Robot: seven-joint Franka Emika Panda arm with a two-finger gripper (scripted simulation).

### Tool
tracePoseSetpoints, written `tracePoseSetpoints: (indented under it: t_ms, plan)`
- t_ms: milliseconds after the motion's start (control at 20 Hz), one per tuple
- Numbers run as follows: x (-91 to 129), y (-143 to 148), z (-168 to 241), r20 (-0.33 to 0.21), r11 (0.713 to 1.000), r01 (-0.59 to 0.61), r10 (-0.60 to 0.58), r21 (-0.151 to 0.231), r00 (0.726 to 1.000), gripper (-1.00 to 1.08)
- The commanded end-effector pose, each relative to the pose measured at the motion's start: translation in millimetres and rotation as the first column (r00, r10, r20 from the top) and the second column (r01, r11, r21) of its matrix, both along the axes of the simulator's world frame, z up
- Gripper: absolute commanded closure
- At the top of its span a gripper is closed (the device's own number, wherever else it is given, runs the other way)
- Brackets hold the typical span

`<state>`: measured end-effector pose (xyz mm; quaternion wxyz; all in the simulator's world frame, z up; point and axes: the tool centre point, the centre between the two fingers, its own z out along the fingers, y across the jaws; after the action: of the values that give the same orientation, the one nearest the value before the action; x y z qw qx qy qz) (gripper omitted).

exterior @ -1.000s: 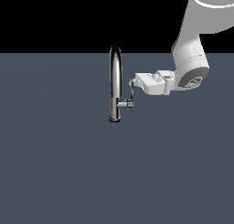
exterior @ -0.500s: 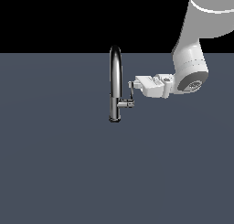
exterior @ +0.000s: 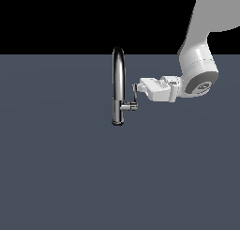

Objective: Turn on the faucet by rotating a designated handle.

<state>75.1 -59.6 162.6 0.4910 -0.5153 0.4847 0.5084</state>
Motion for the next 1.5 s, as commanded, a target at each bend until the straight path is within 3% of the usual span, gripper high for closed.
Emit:
tracePoseSetpoints:
  t_ms: [0, 650, 750, 1450]
  plan:
    - [-6, 0, 1, 0.0, 1.0, -0.001, 0.001, 0.001, 1.0, 1.08]
    - [-39, -2, 5, 0.0, 1.0, -0.001, 0.001, 0.001, 1.0, 1.08]
    - [-35, -7, 3, 0.002, 1.0, 0.011, -0.011, -0.006, 1.0, 1.08]
    - [-83, -5, -30, 0.001, 1.0, 0.001, -0.001, 0.0, 1.0, 1.08]
